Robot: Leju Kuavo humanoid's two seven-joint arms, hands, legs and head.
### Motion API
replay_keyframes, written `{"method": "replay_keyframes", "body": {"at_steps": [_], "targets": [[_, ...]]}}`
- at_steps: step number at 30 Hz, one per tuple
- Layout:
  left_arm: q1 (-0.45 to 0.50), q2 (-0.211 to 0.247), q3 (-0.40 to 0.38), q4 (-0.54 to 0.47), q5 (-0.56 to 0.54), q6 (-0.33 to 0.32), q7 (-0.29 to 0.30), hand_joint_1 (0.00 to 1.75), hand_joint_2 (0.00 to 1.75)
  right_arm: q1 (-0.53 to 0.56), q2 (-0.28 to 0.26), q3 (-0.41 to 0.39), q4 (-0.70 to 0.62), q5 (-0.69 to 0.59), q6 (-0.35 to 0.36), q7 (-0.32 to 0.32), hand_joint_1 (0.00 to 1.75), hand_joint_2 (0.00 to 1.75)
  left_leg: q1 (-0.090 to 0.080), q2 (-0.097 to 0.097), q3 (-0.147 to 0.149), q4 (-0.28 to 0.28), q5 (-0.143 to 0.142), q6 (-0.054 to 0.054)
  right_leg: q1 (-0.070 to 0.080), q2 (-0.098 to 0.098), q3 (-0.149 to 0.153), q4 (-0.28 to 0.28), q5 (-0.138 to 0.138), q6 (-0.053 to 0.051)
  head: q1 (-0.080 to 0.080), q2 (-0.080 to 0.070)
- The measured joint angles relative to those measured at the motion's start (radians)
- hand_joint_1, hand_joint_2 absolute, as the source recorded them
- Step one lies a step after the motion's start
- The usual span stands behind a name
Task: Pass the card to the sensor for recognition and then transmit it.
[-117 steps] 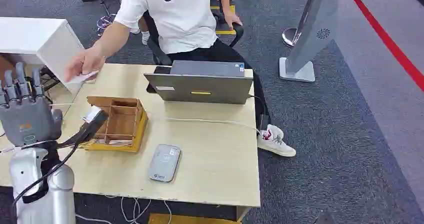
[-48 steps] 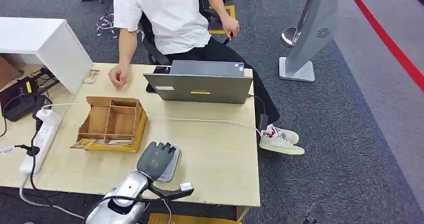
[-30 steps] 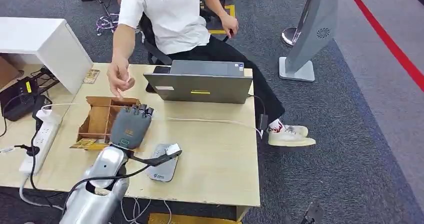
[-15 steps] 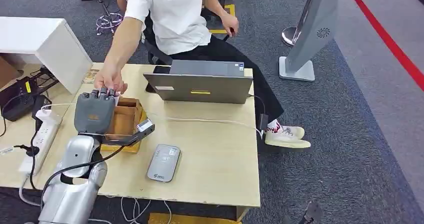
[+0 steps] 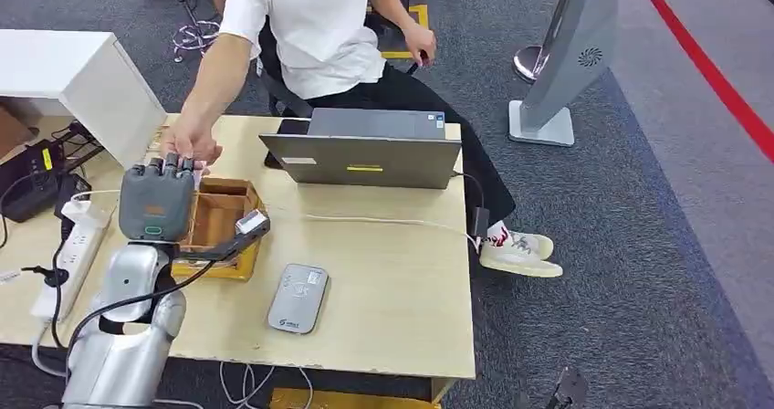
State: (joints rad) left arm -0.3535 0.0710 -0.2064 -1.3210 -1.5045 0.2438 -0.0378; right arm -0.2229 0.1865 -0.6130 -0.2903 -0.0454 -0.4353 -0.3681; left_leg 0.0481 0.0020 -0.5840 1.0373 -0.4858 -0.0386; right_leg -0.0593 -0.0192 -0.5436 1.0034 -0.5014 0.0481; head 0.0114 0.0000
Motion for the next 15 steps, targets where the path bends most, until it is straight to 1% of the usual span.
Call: {"method": "replay_keyframes", "body": {"at_steps": [2,5,7,9,12,15], "targets": [[0.017,-0.001,0.008,0.0,-0.002,0.006,-0.018,0.0,1.75,0.0,0.0,0.0,0.0,-0.004,0.0,-0.002,0.0,1.75,0.0,0.0,0.0,0.0,0.0,0.0,0.0,-0.001,0.0,0.0,0.0,0.0,0.0,0.0],[0.056,-0.008,0.008,0.0,-0.003,0.011,-0.06,0.0,1.75,0.001,0.0,0.0,0.0,-0.009,0.0,-0.007,0.0,1.75,0.0,0.0,0.0,0.0,0.0,0.0,0.0,0.0,0.0,0.0,0.0,0.0,0.0,0.0],[0.091,-0.013,-0.012,-0.001,-0.003,0.011,-0.103,0.0,1.75,0.002,0.0,0.0,0.0,-0.024,0.0,-0.014,0.0,1.75,0.0,0.0,0.0,0.0,0.0,0.0,0.0,0.0,0.0,0.0,0.0,0.0,0.0,0.0],[0.129,-0.012,-0.063,-0.003,-0.003,0.015,-0.116,0.0,1.75,0.005,0.0,0.0,-0.002,-0.032,0.0,-0.02,0.0,1.75,0.0,0.0,0.001,0.0,0.0,0.0,0.0,-0.001,0.0,0.0,0.0,0.0,0.0,0.0],[0.177,-0.01,-0.157,-0.009,-0.003,0.02,-0.115,0.0,1.75,0.008,0.0,0.0,-0.004,-0.039,0.0,-0.024,0.0,1.75,0.0,0.0,0.0,0.0,0.0,0.0,0.0,0.0,0.0,0.0,0.001,0.0,0.0,0.0],[0.207,-0.003,-0.223,-0.032,-0.002,0.021,-0.11,0.0,1.75,0.014,0.0,-0.002,-0.006,-0.04,0.0,-0.03,0.0,1.75,0.0,0.0,0.0,0.0,0.0,0.0,0.0,-0.001,0.0,0.0,0.001,0.0,0.0,0.0]]}}
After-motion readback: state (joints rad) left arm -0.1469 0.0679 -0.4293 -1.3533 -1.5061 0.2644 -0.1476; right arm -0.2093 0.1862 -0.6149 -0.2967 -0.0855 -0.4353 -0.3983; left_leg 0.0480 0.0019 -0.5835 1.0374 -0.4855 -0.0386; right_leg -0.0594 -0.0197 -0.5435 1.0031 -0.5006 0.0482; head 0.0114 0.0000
